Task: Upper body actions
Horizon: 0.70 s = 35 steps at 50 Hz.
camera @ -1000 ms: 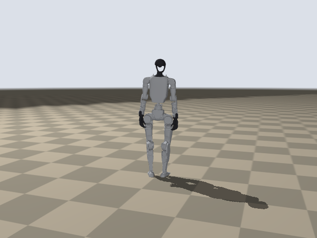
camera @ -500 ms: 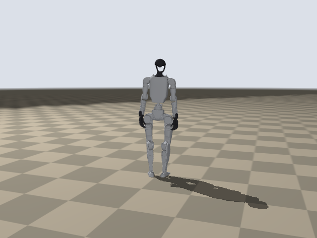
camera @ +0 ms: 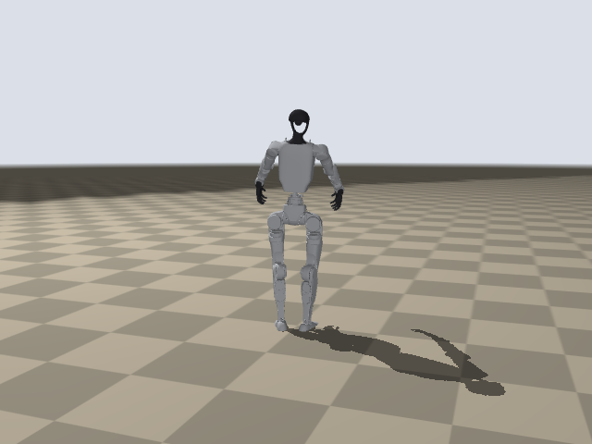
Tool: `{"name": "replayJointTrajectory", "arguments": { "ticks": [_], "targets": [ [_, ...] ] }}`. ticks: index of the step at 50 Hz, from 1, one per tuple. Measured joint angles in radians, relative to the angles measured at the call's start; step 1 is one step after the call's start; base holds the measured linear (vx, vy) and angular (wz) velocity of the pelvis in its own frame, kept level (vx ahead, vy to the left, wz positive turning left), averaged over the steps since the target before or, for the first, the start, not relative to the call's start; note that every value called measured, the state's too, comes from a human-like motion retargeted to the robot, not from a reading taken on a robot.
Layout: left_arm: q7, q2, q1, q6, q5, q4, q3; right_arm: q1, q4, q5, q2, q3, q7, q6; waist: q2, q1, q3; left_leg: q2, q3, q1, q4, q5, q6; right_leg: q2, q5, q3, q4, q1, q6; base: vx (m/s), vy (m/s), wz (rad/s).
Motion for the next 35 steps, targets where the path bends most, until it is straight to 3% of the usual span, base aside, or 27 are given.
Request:
{"name": "replayJointTrajectory", "arguments": {
  "ticks": [8,11,15,20,25,35],
  "targets": [
    [0.150,0.154,-0.523,-0.053,-0.148,-0.109,-0.123,-0.526,-0.148,0.530,-0.118,0.168,0.113,0.017,0.005,0.036,-0.137,0.004,0.004,-0.077,-0.004,-0.011,-0.006,0.003,-0.010,0.012,0.004,-0.087,0.004,0.01,0.00,-0.01],
    [0.163,0.191,-0.684,-0.103,-0.209,-0.178,-0.216,-0.697,-0.212,0.722,-0.185,0.273,0.084,0.011,0.001,0.051,-0.186,0.008,0.000,-0.112,-0.003,-0.014,-0.009,0.004,-0.015,0.015,0.006,-0.122,0.008,0.10,-0.04,0.03],
    [0.222,0.239,-0.899,-0.214,-0.296,-0.266,-0.353,-0.922,-0.330,0.928,-0.309,0.447,-0.037,-0.071,-0.007,0.071,-0.205,0.013,-0.002,-0.142,-0.005,-0.015,-0.013,0.006,-0.021,0.017,0.005,-0.149,0.011,0.04,-0.01,0.02],
    [0.441,0.307,-1.121,-0.374,-0.412,-0.397,-0.466,-1.219,-0.441,0.919,-0.440,0.620,-0.318,-0.167,-0.006,0.071,-0.198,0.017,-0.007,-0.194,-0.011,-0.010,-0.019,0.003,-0.029,0.015,0.007,-0.198,0.018,-0.07,-0.04,0.06],
    [0.541,0.382,-1.267,-0.521,-0.537,-0.486,-0.549,-1.389,-0.530,1.022,-0.493,0.658,-0.545,-0.291,-0.008,0.053,-0.232,0.020,-0.016,-0.266,-0.010,-0.005,-0.028,-0.007,-0.032,0.007,0.006,-0.263,0.025,-0.08,-0.03,0.15],
    [0.600,0.428,-1.380,-0.563,-0.547,-0.461,-0.607,-1.465,-0.516,1.126,-0.518,0.663,-0.552,-0.306,0.006,0.049,-0.236,0.014,-0.017,-0.277,-0.011,-0.012,-0.027,-0.009,-0.040,0.005,0.010,-0.275,0.028,-0.03,0.04,0.01]
  ]
}}
